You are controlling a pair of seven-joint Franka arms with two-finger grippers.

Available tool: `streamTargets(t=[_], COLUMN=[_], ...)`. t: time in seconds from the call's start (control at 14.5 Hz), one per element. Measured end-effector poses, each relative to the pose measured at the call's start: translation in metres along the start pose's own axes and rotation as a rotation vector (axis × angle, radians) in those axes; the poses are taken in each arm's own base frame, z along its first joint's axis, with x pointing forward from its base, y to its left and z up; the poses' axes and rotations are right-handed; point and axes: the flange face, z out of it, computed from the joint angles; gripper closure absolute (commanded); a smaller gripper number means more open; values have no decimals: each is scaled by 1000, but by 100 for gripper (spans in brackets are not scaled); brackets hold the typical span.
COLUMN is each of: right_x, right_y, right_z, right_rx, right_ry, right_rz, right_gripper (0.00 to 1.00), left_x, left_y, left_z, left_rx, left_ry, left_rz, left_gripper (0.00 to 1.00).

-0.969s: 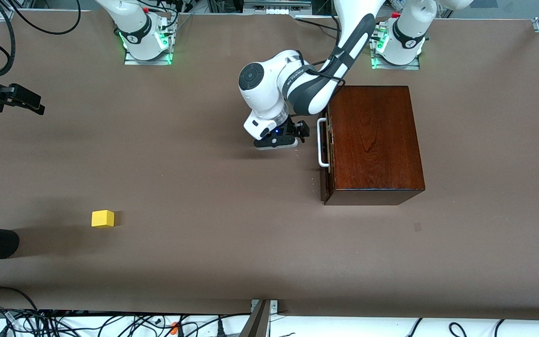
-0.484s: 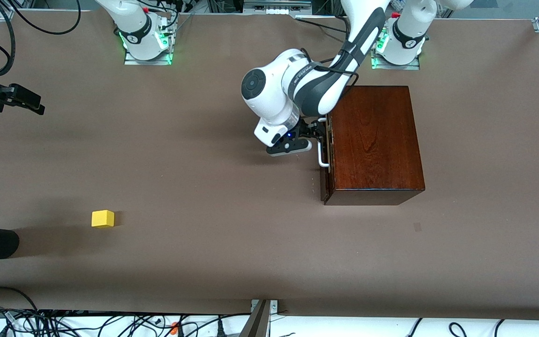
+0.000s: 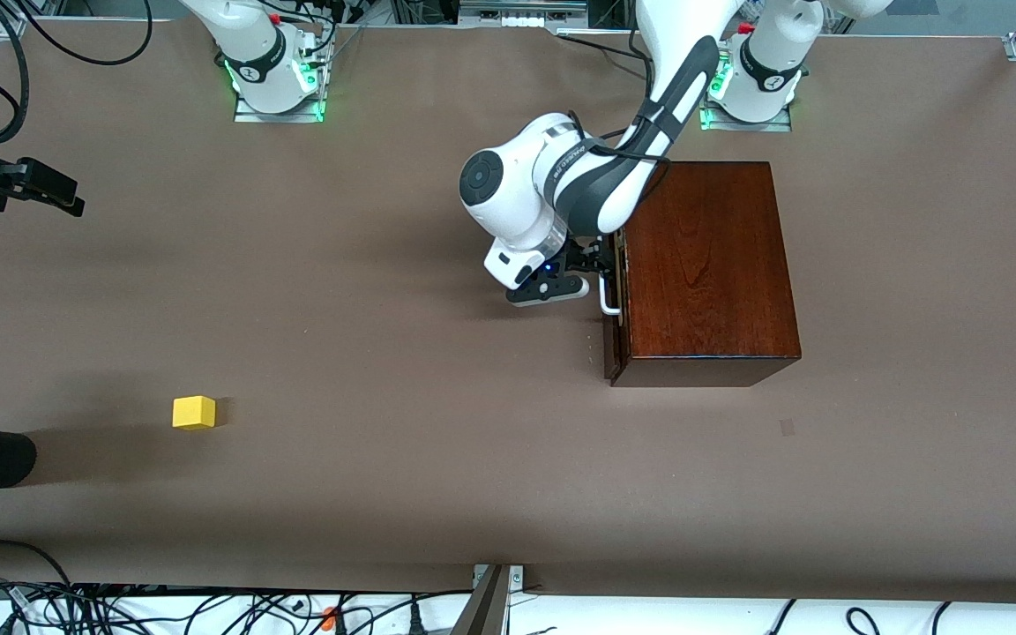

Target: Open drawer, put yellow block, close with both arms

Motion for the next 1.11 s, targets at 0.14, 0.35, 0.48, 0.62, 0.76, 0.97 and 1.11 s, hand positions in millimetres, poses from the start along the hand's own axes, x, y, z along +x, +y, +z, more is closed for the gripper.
streamTargets(t=[0.14,0.35,0.48,0.62,0.76,0.97,1.11], right_x=[0,0,0,0,0,0,0], right_y=[0,0,0,0,0,0,0], right_z=[0,0,0,0,0,0,0], right_rx=[0,0,0,0,0,0,0], right_ry=[0,0,0,0,0,0,0], right_rz=[0,0,0,0,0,0,0], right_gripper=[0,0,0,0,0,0,0], left_x=[0,-1,-2,-7,-9,-12,-17], left_y=[1,7,12,18,21,25,29], left_z=[-1,-5,-12,-17,-18,-21,-22], left_rx=[-10,-45,-90,-111,-114,-122,-122], left_ry=[7,19,30,40,47,57,61], left_rz=[-2,-20,-34,-39,-38,-31,-22], left_gripper=[0,0,0,0,0,0,0])
